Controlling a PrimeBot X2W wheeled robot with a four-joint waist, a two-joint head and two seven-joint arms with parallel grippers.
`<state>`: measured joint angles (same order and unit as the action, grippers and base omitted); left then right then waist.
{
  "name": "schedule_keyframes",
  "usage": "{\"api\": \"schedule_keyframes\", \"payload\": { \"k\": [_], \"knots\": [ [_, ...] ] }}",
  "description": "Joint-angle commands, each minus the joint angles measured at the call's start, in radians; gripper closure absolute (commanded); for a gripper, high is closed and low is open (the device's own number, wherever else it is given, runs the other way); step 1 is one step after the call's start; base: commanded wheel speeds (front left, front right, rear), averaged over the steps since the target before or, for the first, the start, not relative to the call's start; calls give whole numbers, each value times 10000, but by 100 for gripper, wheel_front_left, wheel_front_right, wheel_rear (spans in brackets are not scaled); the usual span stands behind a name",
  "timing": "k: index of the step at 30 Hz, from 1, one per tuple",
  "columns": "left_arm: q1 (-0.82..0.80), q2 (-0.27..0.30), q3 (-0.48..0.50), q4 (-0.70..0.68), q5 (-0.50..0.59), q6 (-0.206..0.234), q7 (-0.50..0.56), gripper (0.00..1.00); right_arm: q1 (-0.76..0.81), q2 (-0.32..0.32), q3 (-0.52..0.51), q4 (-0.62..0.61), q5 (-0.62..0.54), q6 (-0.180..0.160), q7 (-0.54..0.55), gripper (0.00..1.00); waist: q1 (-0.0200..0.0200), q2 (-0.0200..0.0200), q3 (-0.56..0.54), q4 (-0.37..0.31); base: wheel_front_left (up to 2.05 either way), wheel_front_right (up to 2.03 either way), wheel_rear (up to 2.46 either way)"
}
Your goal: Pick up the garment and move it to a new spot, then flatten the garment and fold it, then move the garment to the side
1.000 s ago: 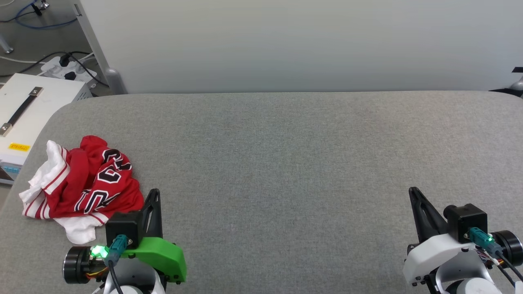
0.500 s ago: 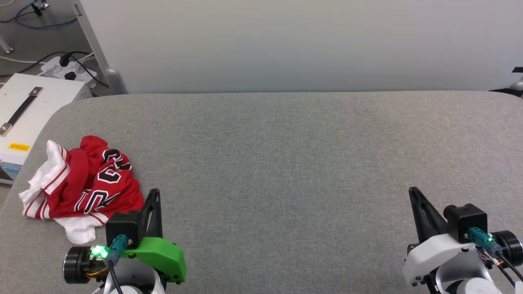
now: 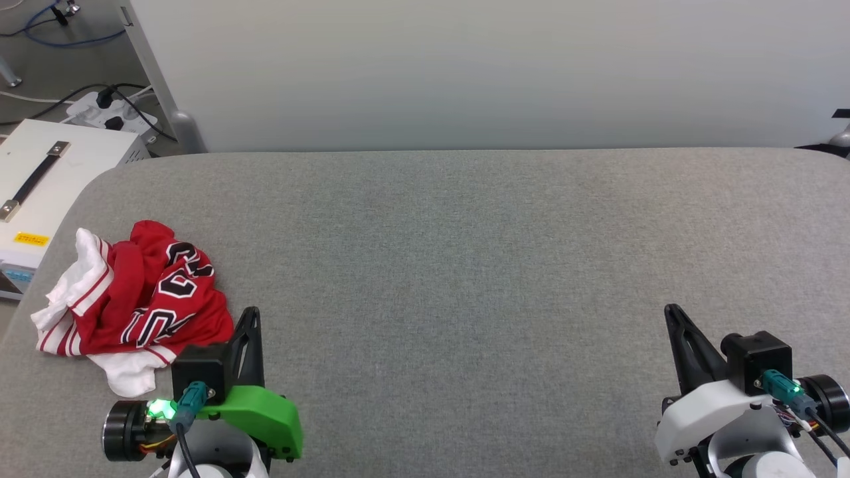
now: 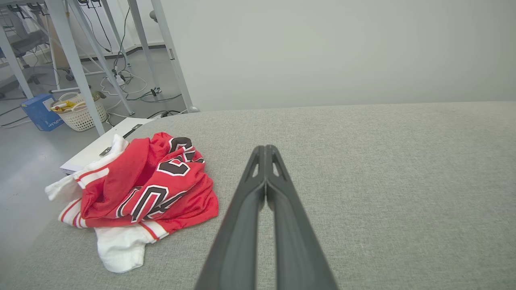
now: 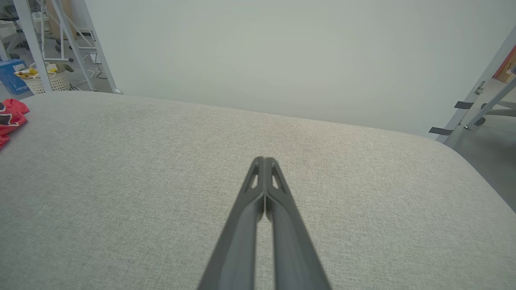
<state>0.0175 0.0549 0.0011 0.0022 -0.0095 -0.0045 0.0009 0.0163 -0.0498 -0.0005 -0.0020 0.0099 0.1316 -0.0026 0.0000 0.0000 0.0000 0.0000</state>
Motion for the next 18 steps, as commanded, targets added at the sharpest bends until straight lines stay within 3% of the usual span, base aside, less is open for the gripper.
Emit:
{"api": "schedule_keyframes", "payload": {
  "k": [1,16,17,18],
  "knots": [
    [-175,-47,-11,-22,95,45,-9,100,-163,-4,5,20,-99,-9,26,100,0,0,0,0,0,0,0],
    [-175,-47,-11,-22,95,45,-9,100,-163,-4,5,20,-99,-9,26,100,0,0,0,0,0,0,0],
    [0,0,2,0,0,0,0,0,0,0,0,0,0,0,0,0,0,0,0,0,0,0,0],
    [4,2,0,0,-4,0,-5,0,3,0,-2,0,6,0,-5,0,0,0,0,0,0,0,0]
  ]
}}
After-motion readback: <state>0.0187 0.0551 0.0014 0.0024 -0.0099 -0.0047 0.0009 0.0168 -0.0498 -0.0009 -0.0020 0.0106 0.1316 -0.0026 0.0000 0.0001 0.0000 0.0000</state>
